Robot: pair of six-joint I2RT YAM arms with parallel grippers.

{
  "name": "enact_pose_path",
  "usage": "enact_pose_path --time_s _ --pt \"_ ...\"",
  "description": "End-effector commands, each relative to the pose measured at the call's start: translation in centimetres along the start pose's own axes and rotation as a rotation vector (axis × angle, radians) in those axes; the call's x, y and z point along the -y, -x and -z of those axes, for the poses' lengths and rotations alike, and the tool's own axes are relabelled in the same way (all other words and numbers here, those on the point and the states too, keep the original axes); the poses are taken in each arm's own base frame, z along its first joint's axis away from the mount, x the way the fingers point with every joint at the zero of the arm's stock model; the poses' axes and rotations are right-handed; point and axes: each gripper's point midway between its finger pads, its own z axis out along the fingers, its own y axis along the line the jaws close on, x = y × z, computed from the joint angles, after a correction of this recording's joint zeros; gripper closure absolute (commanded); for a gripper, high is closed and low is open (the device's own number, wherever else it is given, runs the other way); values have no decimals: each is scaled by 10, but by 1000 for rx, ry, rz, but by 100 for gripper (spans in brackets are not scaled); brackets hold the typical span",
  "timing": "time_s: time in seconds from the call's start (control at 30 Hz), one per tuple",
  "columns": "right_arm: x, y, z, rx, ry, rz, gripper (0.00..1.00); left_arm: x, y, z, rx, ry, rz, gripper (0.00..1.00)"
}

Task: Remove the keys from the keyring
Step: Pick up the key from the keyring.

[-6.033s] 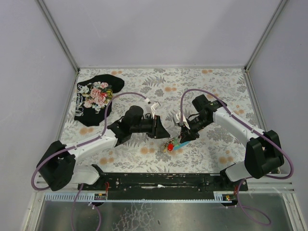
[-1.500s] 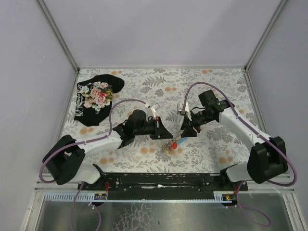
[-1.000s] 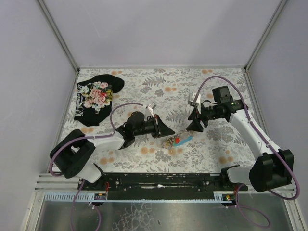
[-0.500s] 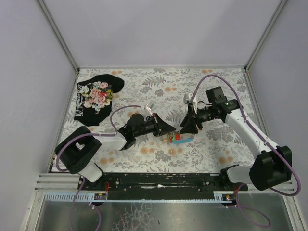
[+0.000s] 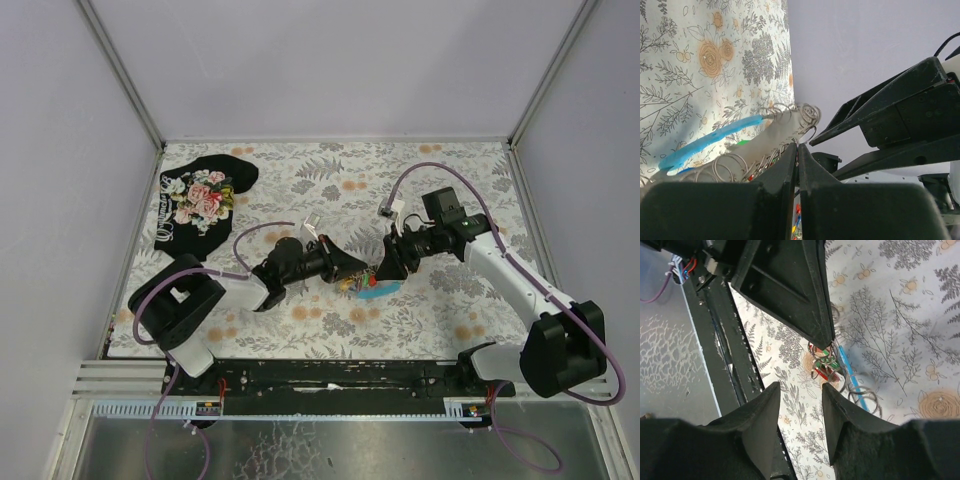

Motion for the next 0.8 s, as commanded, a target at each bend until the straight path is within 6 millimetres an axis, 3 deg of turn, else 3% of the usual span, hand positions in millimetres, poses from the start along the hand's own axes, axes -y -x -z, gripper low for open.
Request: enact_pose_path --time_s 0.0,0.2,0.43,0.77 --pt "0 5 3 -7 -60 -53 54 27 13 -7 43 -97 -26 100" --pt "2 2 -4 -36 -96 -27 58 28 14 -10 45 -97 -28 100" --pt "19 12 0 -25 -196 -4 60 27 14 -9 45 -94 -29 100" --pt "13 17 -9 -35 -186 37 64 31 15 -10 53 -94 -33 100"
